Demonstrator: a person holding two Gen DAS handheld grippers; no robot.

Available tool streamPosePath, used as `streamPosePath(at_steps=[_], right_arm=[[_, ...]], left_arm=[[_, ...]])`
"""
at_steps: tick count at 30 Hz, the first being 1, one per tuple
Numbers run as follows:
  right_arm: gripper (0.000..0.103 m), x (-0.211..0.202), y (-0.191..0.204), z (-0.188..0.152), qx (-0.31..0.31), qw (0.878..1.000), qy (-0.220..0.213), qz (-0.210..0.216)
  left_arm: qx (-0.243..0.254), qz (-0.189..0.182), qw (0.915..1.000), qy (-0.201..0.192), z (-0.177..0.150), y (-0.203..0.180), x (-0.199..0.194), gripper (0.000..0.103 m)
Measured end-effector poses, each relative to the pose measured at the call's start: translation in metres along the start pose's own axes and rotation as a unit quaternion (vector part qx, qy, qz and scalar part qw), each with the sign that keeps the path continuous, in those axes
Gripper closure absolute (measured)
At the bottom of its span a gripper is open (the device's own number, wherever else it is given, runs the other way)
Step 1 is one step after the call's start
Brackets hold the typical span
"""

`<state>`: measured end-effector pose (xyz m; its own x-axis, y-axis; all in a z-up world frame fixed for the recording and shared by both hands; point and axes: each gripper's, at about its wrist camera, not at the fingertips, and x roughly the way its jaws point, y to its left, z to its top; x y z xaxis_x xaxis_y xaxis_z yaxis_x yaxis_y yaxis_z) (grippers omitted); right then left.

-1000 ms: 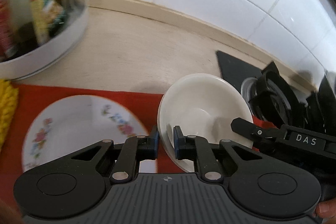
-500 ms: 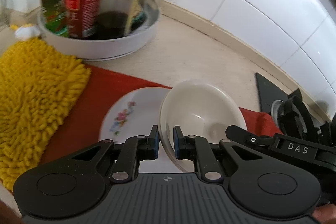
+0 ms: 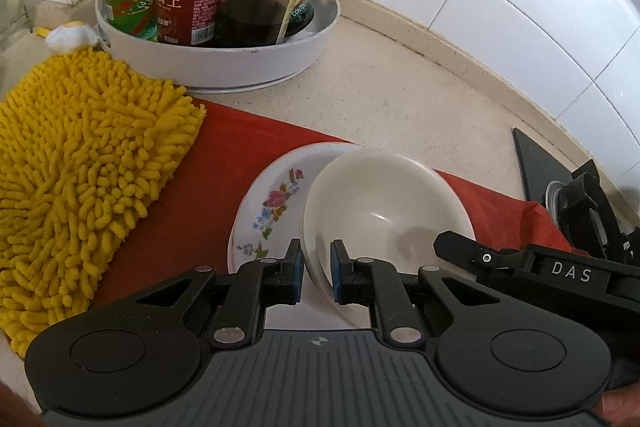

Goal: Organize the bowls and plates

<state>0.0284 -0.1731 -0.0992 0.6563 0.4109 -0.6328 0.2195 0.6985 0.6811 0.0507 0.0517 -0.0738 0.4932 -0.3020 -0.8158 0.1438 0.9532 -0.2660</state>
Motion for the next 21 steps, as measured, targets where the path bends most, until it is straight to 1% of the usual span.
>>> streamPosePath(at_steps=[3, 4, 6, 7, 8, 9, 10, 11, 14, 16, 17, 19, 20, 21], right_arm=[[0.093, 0.0, 0.001, 0.0, 0.0, 1.0, -0.002, 0.0], [0.093, 0.0, 0.002, 0.0, -0.005, 1.0, -0.002, 0.0], [0.092, -0.001, 0.004, -0.001, -0.015, 1.0, -0.004, -0.004], [0.091, -0.002, 0.005, -0.001, -0.021, 1.0, -0.002, -0.007], [0.088, -0.003, 0.005, -0.001, -0.025, 1.0, 0.0, -0.011], [0.08, -0.005, 0.005, -0.001, -0.03, 0.999, -0.001, -0.018], [0.072, -0.007, 0.004, -0.001, -0.034, 0.999, -0.005, -0.027], [0.07, -0.01, 0.003, -0.001, -0.037, 0.999, -0.009, -0.035], [0.06, -0.02, 0.003, -0.004, -0.049, 0.997, -0.019, -0.058], [0.051, -0.029, 0.007, -0.008, -0.064, 0.994, -0.031, -0.077], [0.047, -0.034, 0.01, -0.011, -0.073, 0.993, -0.035, -0.088], [0.036, -0.044, 0.016, -0.016, -0.093, 0.989, -0.046, -0.103], [0.034, -0.048, 0.018, -0.018, -0.102, 0.987, -0.049, -0.111], [0.031, -0.052, 0.021, -0.02, -0.11, 0.985, -0.053, -0.121]], left_arm=[[0.005, -0.002, 1.0, -0.001, -0.001, 0.0, 0.001, 0.084], [0.006, -0.002, 1.0, -0.002, 0.0, 0.001, 0.001, 0.081], [0.013, 0.013, 0.9998, -0.009, -0.001, 0.0, 0.0, 0.072], [0.017, 0.019, 0.9996, -0.012, 0.0, -0.001, -0.001, 0.059], [0.02, 0.022, 0.9994, -0.016, 0.0, -0.001, -0.002, 0.05], [0.021, 0.023, 0.9994, -0.019, 0.0, 0.0, -0.004, 0.046], [0.022, 0.026, 0.9992, -0.021, 0.0, -0.001, -0.006, 0.041], [0.024, 0.029, 0.999, -0.023, 0.0, -0.001, -0.007, 0.035], [0.034, 0.045, 0.9979, -0.029, -0.002, -0.005, -0.015, 0.022], [0.04, 0.056, 0.9972, -0.028, -0.005, -0.008, -0.019, 0.017], [0.042, 0.062, 0.9968, -0.028, -0.006, -0.011, -0.022, 0.015], [0.046, 0.073, 0.9959, -0.026, -0.009, -0.014, -0.026, 0.013], [0.048, 0.079, 0.9954, -0.024, -0.011, -0.016, -0.029, 0.009], [0.05, 0.084, 0.9949, -0.024, -0.013, -0.017, -0.032, 0.008]])
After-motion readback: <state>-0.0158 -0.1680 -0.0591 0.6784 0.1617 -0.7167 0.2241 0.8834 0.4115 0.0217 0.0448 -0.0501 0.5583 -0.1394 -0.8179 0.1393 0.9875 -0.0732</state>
